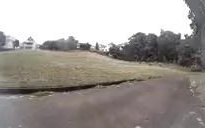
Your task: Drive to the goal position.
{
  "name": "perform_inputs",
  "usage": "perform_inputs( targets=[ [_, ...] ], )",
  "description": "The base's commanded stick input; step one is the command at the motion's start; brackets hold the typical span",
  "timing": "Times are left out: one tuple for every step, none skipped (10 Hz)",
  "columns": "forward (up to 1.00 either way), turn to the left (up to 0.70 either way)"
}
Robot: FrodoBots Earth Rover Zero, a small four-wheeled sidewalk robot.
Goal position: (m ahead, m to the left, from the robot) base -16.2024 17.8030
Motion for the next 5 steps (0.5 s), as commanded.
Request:
perform_inputs(
  targets=[
    [0.0,0.45],
    [0.0,0.45],
    [0.0,0.45],
    [0.0,0.44],
    [0.01,0.31]
  ],
)
